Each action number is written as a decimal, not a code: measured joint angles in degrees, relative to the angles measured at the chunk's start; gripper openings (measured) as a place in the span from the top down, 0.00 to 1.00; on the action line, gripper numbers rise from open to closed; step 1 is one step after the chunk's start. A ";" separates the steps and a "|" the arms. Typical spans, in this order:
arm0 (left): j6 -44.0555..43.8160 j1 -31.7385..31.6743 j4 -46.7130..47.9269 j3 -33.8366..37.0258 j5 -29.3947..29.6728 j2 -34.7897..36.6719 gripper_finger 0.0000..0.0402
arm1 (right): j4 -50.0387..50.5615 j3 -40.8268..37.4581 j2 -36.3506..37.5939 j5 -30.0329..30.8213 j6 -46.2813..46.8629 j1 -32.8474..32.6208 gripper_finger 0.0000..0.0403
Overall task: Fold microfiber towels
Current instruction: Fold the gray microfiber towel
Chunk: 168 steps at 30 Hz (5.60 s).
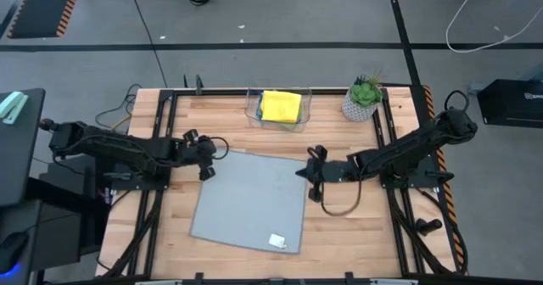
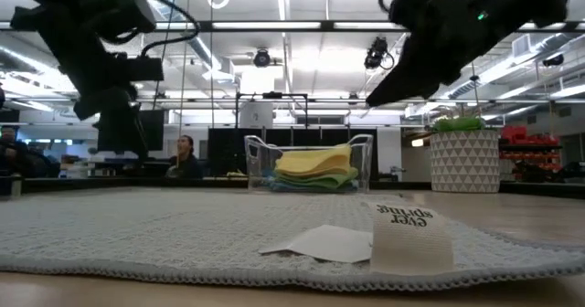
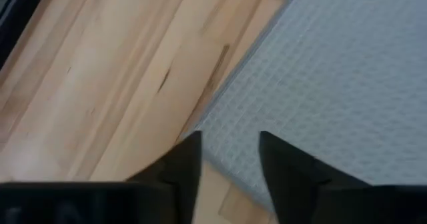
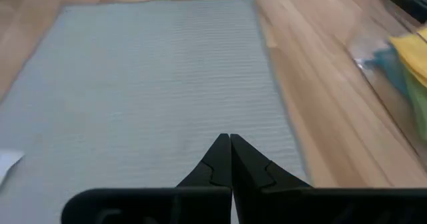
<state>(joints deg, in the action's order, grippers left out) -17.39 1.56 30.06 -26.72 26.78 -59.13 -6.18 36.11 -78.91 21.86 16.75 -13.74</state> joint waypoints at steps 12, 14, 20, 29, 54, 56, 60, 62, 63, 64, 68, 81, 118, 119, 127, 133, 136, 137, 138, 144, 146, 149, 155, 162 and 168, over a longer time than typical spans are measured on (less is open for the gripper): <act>0.87 22.56 -6.44 -3.93 -17.88 -0.17 0.60 | 7.61 13.05 -7.38 9.54 1.19 -19.47 1.00; -2.39 28.70 -8.13 -3.93 -16.87 -0.15 0.69 | 9.02 16.08 -11.72 9.19 1.31 -21.74 0.99; -14.22 43.49 -9.56 -3.95 -9.88 -1.98 0.94 | 14.15 26.46 -24.12 5.88 3.51 -26.84 0.92; -25.48 51.70 -11.58 -4.94 -7.00 -10.32 0.83 | 25.90 38.82 -34.23 5.26 10.78 -31.93 0.67; -23.32 61.05 13.71 -26.29 -14.12 -37.39 0.61 | 27.67 40.27 -36.92 3.16 14.30 -32.19 0.57; -23.30 61.03 13.76 -26.31 -13.93 -37.96 0.64 | 27.68 40.27 -36.92 3.17 14.43 -32.17 0.57; -21.76 61.07 13.89 -26.42 -13.96 -38.32 0.77 | 27.63 40.27 -36.92 3.16 14.56 -32.17 0.57; -21.28 61.02 14.34 -26.35 -13.19 -38.38 0.87 | 27.63 40.27 -36.92 3.16 15.01 -32.17 0.58; -21.31 60.91 14.21 -26.33 -13.36 -38.38 0.92 | 27.63 40.27 -36.92 3.16 15.41 -32.17 0.58; -21.30 60.88 14.32 -26.38 -12.75 -38.38 0.96 | 27.65 40.27 -36.92 3.16 15.63 -32.17 0.58; -22.80 60.85 14.51 -26.29 -12.48 -38.40 0.97 | 28.11 40.27 -37.01 3.15 13.98 -32.17 0.58; -24.44 60.86 14.00 -26.31 -12.14 -38.40 0.98 | 27.89 40.20 -40.51 3.68 10.93 -32.43 0.63; -59.55 60.14 57.05 -48.58 23.36 -37.91 0.99 | 52.19 41.29 -22.89 22.02 39.43 -35.27 0.99; -61.81 59.25 58.50 -47.25 23.47 -37.22 0.99 | 55.17 41.29 -22.63 22.00 41.22 -34.28 0.99; -61.13 50.78 41.71 -26.78 23.59 -22.95 1.00 | 63.66 39.24 -22.05 19.38 44.38 -26.08 0.99; -54.08 45.61 24.23 -14.00 21.70 -14.44 1.00 | 63.26 35.49 -22.05 17.06 44.17 -21.36 0.99; -53.69 44.20 20.53 -10.74 20.95 -12.85 1.00 | 63.15 34.32 -22.05 16.62 44.35 -20.33 0.99; -54.12 43.89 20.14 -9.90 20.79 -12.66 1.00 | 63.25 34.00 -22.05 16.62 44.35 -19.87 1.00; -54.69 43.60 20.16 -9.13 20.77 -12.54 1.00 | 63.26 33.68 -22.05 16.58 44.41 -19.26 1.00; -55.66 40.52 15.31 -5.55 20.70 -12.52 1.00 | 56.58 30.23 -22.05 16.63 43.77 -15.65 1.00; -55.43 39.63 12.12 -4.49 20.75 -12.52 1.00 | 54.12 29.05 -22.05 16.60 43.39 -14.97 1.00; -55.53 38.66 8.91 -3.04 20.71 -12.52 1.00 | 53.61 27.58 -22.05 15.79 44.28 -14.68 1.00; -55.02 35.22 8.83 -2.80 20.86 -12.54 1.00 | 53.64 25.37 -22.05 14.07 46.47 -13.06 1.00; -52.17 31.14 8.49 -2.80 21.21 -12.55 1.00 | 53.69 23.25 -22.05 12.35 46.30 -10.15 1.00; -52.41 29.98 8.15 -2.77 21.21 -12.59 1.00 | 53.60 22.15 -22.05 12.14 46.83 -9.13 1.00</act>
<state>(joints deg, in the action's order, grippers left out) -69.80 31.54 38.21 -29.50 47.99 -71.73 47.42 58.27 -100.97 34.00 63.58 -22.88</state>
